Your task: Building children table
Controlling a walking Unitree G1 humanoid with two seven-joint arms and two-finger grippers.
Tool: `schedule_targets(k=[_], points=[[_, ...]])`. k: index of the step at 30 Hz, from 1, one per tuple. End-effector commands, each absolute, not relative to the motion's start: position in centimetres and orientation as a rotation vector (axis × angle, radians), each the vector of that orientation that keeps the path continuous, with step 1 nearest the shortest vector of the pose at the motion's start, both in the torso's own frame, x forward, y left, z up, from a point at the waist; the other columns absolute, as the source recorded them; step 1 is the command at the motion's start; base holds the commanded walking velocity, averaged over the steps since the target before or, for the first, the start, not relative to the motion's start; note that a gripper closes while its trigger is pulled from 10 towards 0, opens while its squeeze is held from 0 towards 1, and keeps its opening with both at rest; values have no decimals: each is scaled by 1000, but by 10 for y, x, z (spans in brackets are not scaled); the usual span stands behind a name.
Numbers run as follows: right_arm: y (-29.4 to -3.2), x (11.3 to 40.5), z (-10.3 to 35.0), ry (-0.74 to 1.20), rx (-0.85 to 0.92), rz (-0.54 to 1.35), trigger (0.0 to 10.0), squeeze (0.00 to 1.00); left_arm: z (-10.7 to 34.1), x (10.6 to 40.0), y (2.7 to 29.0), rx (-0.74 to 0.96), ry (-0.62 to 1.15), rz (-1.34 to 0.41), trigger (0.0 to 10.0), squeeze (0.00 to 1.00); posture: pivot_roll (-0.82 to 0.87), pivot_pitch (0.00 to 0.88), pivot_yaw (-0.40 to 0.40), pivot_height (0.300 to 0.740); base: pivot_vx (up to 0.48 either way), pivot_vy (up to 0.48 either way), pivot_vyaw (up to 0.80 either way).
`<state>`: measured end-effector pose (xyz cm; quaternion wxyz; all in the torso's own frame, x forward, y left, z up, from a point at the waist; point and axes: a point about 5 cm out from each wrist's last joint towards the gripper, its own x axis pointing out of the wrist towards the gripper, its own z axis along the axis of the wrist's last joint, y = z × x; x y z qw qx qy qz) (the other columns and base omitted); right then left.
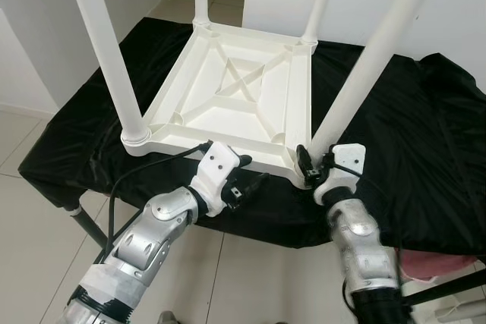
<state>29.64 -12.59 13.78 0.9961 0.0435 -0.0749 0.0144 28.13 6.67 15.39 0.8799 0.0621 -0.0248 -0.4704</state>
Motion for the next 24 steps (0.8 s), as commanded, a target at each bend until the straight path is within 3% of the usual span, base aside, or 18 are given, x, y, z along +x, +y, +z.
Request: schedule_targets(k=[1, 4, 18, 19, 24], points=[[-118, 293, 122, -65, 105, 31, 10000, 0, 150, 278, 65, 145, -31, -1043, 10000, 0, -9, 106, -39, 740, 0, 0, 0], [-101, 288, 127, -83, 107, 104, 10000, 0, 150, 277, 63, 143, -29, -1048, 10000, 0, -15, 106, -37, 740, 0, 0, 0], [-101, 283, 129, -88, 72, 95, 10000, 0, 151, 279, 63, 149, -33, -1050, 10000, 0, -8, 107, -38, 740, 0, 0, 0], [-106, 283, 130, -98, 69, 87, 10000, 1000, 151, 278, 64, 147, -33, -1047, 10000, 0, -6, 108, -40, 740, 0, 0, 0], [-125, 282, 136, -152, 66, 101, 10000, 1000, 149, 276, 65, 143, -31, -1040, 10000, 0, -3, 107, -46, 740, 0, 0, 0]])
